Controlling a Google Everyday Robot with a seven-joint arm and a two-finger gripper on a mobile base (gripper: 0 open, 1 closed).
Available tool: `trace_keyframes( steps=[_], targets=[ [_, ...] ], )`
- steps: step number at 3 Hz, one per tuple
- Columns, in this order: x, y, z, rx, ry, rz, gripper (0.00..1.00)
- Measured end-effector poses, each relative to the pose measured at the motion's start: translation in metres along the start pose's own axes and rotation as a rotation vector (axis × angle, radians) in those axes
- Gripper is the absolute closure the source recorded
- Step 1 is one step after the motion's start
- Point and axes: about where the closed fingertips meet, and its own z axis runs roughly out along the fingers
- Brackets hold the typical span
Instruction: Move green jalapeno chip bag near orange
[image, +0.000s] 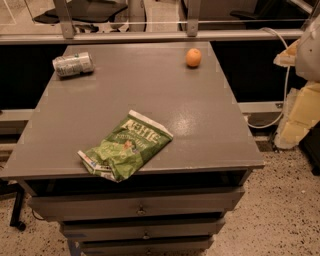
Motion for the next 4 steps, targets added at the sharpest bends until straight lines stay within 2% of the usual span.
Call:
trace_keyframes(
  steps=[1,2,3,4],
  targets=[
    [0.0,0.0,0.0,0.0,0.0,0.0,0.0],
    [-0.01,0.001,0.005,-0.004,-0.05,0.002,0.0],
    [-0.044,0.01,0.029,-0.037,-0.157,-0.027,0.0],
    [-0.099,0.021,0.061,-0.073,-0.303,-0.08,0.0]
  ],
)
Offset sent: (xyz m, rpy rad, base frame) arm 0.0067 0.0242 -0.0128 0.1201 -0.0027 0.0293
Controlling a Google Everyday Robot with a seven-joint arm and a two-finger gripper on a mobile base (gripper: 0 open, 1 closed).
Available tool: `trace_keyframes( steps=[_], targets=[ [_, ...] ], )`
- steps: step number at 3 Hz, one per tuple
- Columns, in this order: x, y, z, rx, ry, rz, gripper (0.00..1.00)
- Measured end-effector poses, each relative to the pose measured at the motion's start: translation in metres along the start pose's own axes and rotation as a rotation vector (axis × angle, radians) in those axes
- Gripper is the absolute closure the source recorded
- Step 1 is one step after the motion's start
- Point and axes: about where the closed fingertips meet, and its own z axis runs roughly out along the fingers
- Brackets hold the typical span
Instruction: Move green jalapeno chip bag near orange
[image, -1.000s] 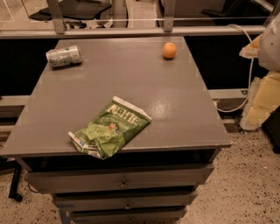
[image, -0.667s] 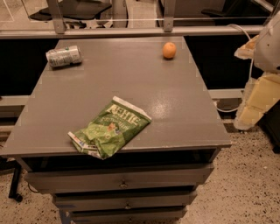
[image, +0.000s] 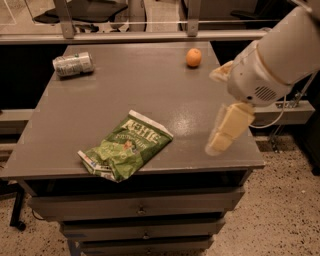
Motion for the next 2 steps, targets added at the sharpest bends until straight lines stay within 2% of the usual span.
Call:
trace_keyframes(
  steps=[1,2],
  targets=[
    [-0.035,0.008,0.037,-0.036,-0.102,-0.035,0.0],
    [-0.06,0.029,0.068,-0.077,-0.178,-0.057,0.0]
  ],
)
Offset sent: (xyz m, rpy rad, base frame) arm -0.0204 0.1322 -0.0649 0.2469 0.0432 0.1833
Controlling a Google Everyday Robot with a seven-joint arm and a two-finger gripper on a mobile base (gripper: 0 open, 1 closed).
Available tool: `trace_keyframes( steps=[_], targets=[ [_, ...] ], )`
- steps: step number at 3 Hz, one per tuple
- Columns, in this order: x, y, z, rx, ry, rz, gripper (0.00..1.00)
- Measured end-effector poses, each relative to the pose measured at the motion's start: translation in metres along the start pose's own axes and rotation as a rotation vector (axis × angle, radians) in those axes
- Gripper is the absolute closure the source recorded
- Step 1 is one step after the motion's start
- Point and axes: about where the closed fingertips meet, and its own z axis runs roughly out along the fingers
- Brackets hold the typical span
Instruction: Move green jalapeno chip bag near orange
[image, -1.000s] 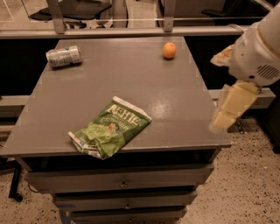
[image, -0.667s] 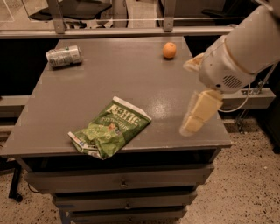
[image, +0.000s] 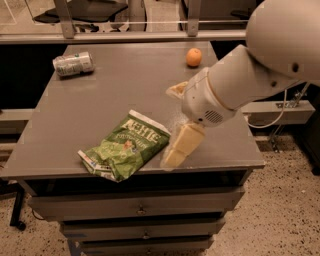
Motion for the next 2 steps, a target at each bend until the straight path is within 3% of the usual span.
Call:
trace_keyframes(
  steps=[2],
  targets=[
    [-0.034,0.034,0.05,-0.055,-0.108,-0.036,0.0]
  ],
)
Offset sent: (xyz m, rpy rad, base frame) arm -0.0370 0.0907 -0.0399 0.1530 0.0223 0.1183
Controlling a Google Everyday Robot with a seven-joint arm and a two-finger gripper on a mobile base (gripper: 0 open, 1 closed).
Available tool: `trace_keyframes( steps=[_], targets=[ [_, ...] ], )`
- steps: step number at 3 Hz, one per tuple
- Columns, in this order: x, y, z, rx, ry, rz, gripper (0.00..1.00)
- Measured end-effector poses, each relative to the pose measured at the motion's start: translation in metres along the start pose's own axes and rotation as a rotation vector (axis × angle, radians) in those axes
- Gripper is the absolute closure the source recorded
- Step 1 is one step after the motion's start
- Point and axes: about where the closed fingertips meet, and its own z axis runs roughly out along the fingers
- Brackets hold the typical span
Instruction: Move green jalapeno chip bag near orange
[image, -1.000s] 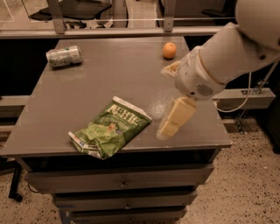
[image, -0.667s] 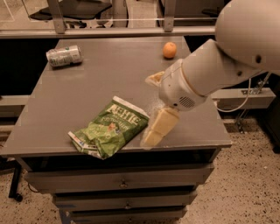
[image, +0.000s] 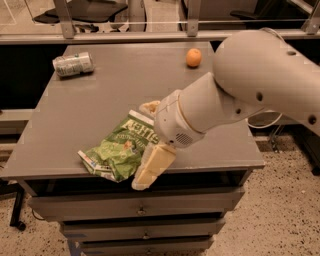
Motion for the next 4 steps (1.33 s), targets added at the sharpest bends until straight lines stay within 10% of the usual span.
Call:
trace_keyframes(
  steps=[2,4],
  targets=[
    [-0.01,0.02,0.036,-0.029,-0.049,0.005,0.0],
    [-0.02,0.027,0.053,-0.031,-0.092,0.025,0.41]
  ],
)
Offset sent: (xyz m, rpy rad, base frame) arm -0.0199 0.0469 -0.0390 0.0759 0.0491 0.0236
